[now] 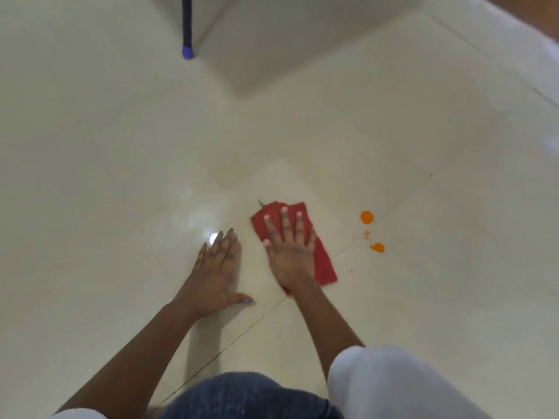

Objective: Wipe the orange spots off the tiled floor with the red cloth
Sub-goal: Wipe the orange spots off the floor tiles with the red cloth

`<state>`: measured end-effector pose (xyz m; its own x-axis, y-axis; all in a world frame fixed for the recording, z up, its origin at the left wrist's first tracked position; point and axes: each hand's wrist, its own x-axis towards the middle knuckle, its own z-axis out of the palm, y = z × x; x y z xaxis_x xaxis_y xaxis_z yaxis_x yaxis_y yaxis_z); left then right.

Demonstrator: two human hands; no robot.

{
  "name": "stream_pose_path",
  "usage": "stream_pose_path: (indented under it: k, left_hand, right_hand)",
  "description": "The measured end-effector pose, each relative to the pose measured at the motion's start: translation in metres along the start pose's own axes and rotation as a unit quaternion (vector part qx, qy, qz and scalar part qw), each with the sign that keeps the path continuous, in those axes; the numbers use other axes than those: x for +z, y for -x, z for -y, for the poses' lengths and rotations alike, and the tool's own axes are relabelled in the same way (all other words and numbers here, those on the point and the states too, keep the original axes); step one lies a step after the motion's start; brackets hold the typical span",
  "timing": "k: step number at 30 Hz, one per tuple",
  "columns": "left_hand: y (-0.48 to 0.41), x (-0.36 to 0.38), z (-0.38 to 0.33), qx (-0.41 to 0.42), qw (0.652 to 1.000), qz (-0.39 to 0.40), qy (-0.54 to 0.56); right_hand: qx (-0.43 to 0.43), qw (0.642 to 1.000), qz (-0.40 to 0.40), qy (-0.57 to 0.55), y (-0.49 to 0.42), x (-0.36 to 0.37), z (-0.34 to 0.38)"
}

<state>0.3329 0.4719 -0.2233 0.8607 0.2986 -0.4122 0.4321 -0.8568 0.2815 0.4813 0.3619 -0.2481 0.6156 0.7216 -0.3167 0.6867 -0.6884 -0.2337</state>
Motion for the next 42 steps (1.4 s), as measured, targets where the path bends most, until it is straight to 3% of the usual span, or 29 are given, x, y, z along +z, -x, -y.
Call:
stream_pose_path:
  k: [4,8,12,15,17,19,23,27,31,34,37,39,42]
  left_hand:
    - [-0.024,0.002,-0.008,0.038,0.999,-0.015,0.011]
    - [-0.053,0.002,-0.027,0.089,0.996,-0.01,-0.027]
    - [-0.092,-0.009,-0.07,0.118,0.993,-0.014,-0.025]
    - [-0.115,-0.007,-0.083,0.095,0.995,-0.003,-0.042]
    - [-0.123,-0.004,-0.08,0.088,0.995,0.004,-0.049]
    - [-0.124,-0.001,-0.078,0.088,0.995,0.009,-0.046]
    - [-0.119,0.002,-0.079,0.091,0.995,0.006,-0.045]
    - [-0.121,0.0,-0.087,0.086,0.995,0.019,-0.047]
    - [-0.129,-0.005,-0.091,0.063,0.996,0.031,-0.052]
    - [-0.124,-0.004,-0.084,0.068,0.997,0.025,-0.041]
    - [-0.117,-0.002,-0.084,0.071,0.997,0.017,-0.021]
    - [-0.118,-0.002,-0.085,0.067,0.997,0.015,-0.018]
    - [-0.122,-0.002,-0.087,0.067,0.997,0.028,-0.018]
  right_hand:
    - [-0.005,0.998,-0.065,0.009,0.066,0.021,-0.002]
    - [0.126,0.987,-0.101,-0.01,0.111,0.021,-0.071]
    - [0.241,0.964,-0.111,-0.009,0.076,-0.012,-0.138]
    - [0.275,0.956,-0.102,-0.025,0.017,-0.037,-0.157]
    - [0.266,0.958,-0.097,-0.04,-0.022,-0.045,-0.147]
    - [0.199,0.976,-0.084,-0.03,-0.03,-0.039,-0.124]
    - [0.048,0.993,-0.099,0.03,0.052,-0.004,-0.112]
    - [0.144,0.983,-0.111,0.034,0.084,-0.014,-0.178]
    - [0.253,0.961,-0.106,-0.03,-0.021,-0.056,-0.193]
    - [0.174,0.981,-0.081,-0.024,-0.048,-0.042,-0.131]
    - [0.061,0.992,-0.109,0.016,0.023,-0.004,-0.092]
    - [0.082,0.988,-0.128,0.009,0.066,0.001,-0.115]
    - [0.189,0.972,-0.138,0.022,0.057,-0.023,-0.181]
